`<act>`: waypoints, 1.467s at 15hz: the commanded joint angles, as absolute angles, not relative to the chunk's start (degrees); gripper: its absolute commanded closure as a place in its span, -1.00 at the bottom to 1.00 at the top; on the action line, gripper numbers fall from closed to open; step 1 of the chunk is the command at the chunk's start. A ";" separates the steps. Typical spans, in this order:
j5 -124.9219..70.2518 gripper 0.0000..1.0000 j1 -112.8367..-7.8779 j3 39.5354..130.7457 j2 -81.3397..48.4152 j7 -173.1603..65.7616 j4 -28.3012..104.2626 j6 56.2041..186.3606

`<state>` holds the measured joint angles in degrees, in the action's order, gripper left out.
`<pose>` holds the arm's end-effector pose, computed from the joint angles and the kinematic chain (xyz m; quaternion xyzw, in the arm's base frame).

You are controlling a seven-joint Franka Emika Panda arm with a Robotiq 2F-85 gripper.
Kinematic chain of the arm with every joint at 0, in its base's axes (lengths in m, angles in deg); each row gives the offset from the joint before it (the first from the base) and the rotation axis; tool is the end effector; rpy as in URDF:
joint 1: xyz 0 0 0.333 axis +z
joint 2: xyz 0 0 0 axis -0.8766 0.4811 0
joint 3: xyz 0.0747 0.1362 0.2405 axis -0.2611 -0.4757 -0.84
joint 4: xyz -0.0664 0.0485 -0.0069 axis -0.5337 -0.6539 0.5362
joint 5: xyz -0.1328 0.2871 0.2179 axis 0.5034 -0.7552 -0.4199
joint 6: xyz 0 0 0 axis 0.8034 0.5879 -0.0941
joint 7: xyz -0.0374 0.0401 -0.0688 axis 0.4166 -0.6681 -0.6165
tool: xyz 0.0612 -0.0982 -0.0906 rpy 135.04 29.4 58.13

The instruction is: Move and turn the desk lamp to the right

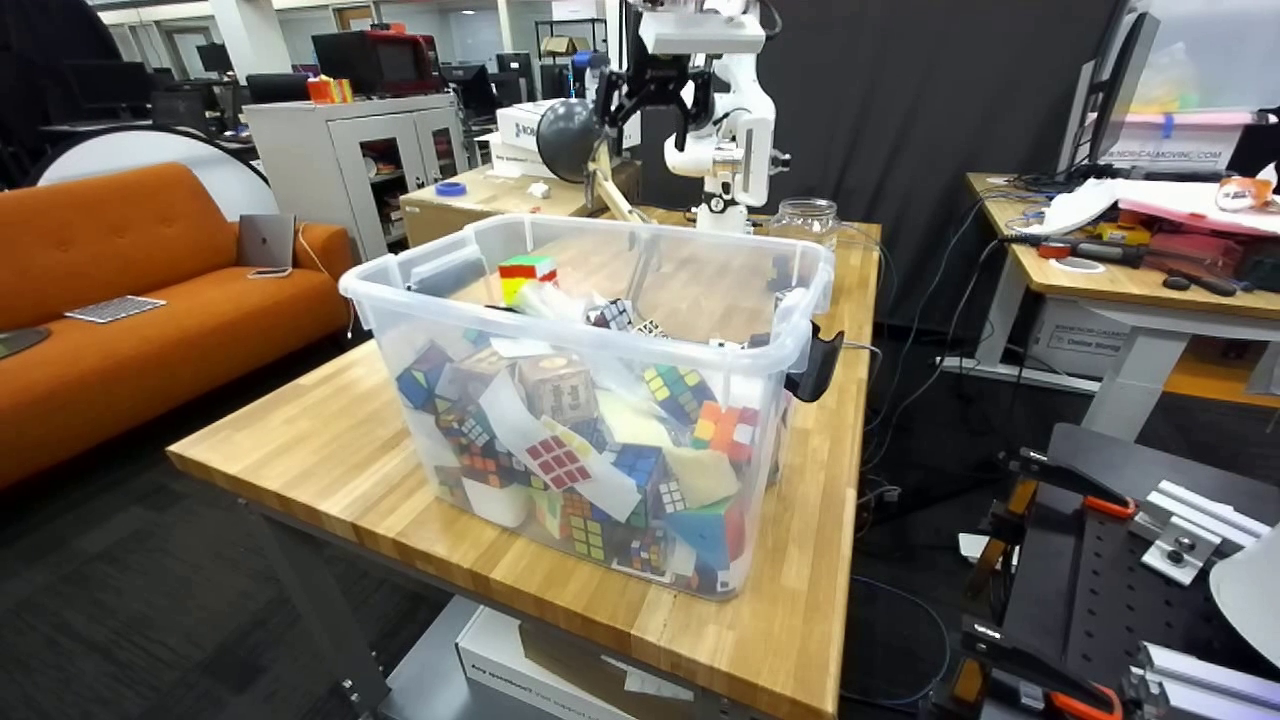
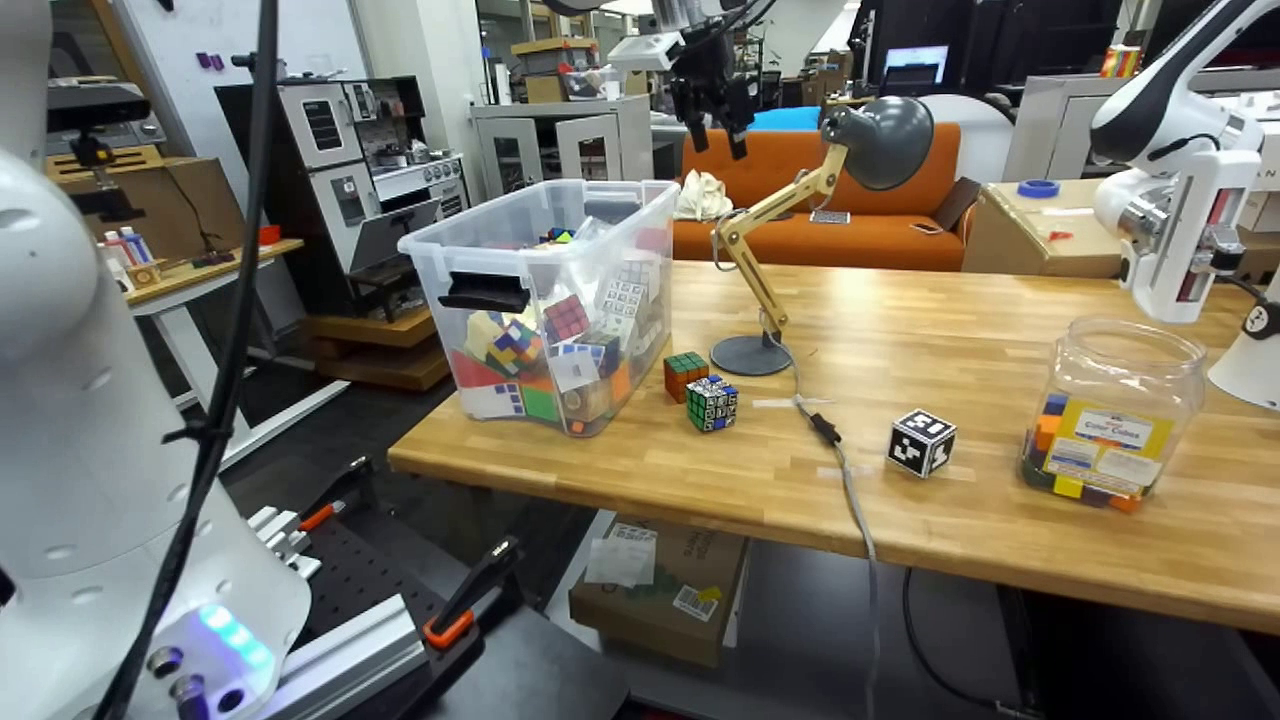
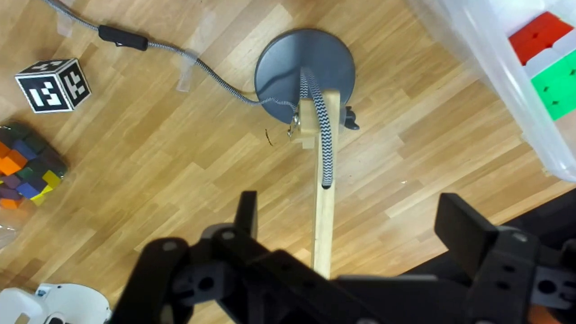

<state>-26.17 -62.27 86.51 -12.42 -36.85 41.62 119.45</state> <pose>0.6712 -0.0732 0.3628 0.9658 -0.2128 0.1459 0.0261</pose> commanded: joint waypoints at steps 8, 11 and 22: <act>-26.54 -1.00 -61.51 87.10 -8.51 -36.73 37.30 119.20; -26.69 -1.00 -61.47 87.24 -8.23 -35.87 37.30 119.49; -25.98 -1.00 -60.80 89.90 4.11 -32.07 24.80 121.84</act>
